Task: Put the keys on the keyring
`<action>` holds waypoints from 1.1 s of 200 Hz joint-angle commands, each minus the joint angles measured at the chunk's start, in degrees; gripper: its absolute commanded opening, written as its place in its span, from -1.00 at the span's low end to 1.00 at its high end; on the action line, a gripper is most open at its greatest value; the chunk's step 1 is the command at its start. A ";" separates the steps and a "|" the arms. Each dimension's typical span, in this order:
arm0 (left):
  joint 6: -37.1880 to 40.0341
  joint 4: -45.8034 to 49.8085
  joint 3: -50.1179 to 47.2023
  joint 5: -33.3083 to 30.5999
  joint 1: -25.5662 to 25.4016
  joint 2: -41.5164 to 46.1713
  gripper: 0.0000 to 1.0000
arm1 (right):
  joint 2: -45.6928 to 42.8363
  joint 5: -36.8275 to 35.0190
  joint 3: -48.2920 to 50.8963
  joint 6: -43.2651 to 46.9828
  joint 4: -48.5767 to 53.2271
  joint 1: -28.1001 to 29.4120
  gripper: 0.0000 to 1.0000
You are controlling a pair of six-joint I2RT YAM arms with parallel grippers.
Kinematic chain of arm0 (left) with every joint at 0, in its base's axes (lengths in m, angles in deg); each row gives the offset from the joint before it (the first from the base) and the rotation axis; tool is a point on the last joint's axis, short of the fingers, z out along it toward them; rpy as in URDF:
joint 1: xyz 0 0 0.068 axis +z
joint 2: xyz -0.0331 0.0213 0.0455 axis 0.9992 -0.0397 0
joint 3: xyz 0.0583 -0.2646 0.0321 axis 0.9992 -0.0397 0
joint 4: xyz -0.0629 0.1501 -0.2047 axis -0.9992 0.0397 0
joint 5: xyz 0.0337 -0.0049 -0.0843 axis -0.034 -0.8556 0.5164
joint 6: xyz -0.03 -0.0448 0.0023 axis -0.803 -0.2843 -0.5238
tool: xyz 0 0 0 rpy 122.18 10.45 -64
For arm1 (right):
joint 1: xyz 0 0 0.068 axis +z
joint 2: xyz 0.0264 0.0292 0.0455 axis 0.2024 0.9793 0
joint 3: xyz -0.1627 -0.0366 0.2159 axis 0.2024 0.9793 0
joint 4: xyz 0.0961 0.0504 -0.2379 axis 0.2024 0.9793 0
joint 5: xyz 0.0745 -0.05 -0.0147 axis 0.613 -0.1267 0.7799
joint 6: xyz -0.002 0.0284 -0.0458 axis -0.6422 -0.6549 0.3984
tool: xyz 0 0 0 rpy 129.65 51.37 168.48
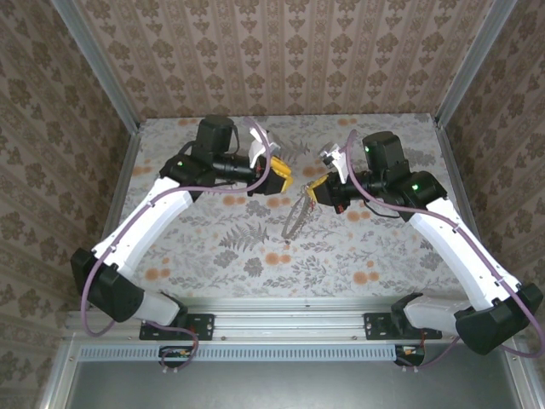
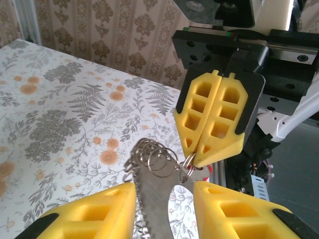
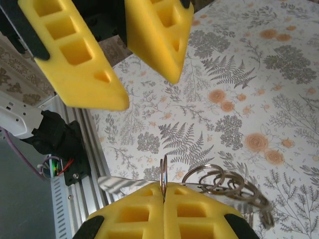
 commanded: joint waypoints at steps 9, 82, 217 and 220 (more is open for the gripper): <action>2.43 2.16 1.90 2.84 -1.19 -1.52 -0.26 | -0.28 3.29 -1.13 0.91 -0.75 0.27 -1.00; 1.46 0.75 2.33 2.68 -3.62 -3.47 -0.26 | -0.58 5.14 -0.76 -0.20 -2.33 0.27 -1.00; 1.15 1.08 3.02 6.91 -4.78 -4.26 -0.52 | -1.29 4.38 0.67 -1.16 -4.08 0.27 -1.00; 1.17 1.10 3.04 6.90 -4.79 -4.30 -0.55 | -1.26 4.40 0.71 -1.17 -4.05 0.32 -1.00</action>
